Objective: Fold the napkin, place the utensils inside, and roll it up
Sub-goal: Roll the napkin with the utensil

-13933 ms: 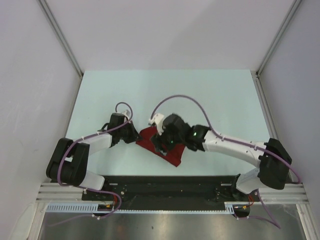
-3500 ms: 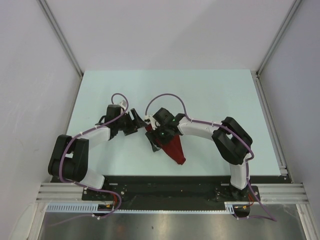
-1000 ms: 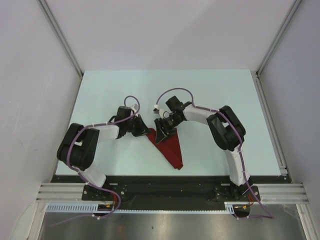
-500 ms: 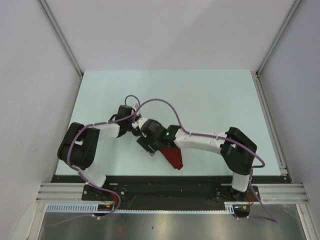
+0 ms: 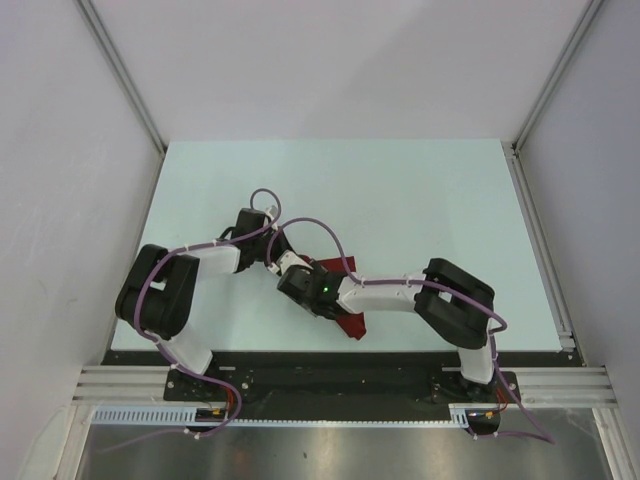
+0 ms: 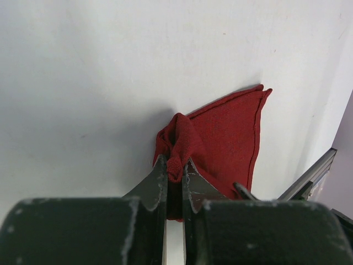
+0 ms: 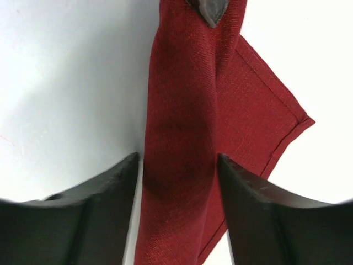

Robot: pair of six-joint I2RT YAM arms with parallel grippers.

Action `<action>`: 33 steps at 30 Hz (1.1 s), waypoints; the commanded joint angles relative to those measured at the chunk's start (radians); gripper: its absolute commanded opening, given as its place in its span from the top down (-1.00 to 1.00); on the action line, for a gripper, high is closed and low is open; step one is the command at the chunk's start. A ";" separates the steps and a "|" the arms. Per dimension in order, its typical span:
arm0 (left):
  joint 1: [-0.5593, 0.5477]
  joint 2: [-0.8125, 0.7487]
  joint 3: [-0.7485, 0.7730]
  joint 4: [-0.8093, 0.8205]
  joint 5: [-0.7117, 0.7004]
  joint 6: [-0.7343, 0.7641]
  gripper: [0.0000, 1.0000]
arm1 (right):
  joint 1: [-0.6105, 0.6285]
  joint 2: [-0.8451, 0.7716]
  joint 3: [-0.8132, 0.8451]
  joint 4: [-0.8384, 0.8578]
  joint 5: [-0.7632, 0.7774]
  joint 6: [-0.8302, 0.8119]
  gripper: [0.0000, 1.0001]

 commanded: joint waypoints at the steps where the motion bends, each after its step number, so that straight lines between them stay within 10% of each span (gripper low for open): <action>1: -0.006 -0.004 0.038 0.018 0.007 -0.006 0.78 | -0.012 0.043 -0.003 0.018 0.038 -0.008 -0.15; 9: 0.050 -0.072 0.018 -0.002 -0.023 0.001 -0.45 | -0.170 -0.041 -0.084 0.086 -0.557 0.064 0.28; 20: 0.075 -0.156 -0.056 0.044 -0.019 0.050 -0.56 | -0.464 0.011 -0.051 0.108 -1.313 0.126 0.33; 33: -0.009 -0.048 -0.024 0.144 0.030 0.023 -0.54 | -0.607 0.224 0.088 -0.041 -1.573 0.049 0.30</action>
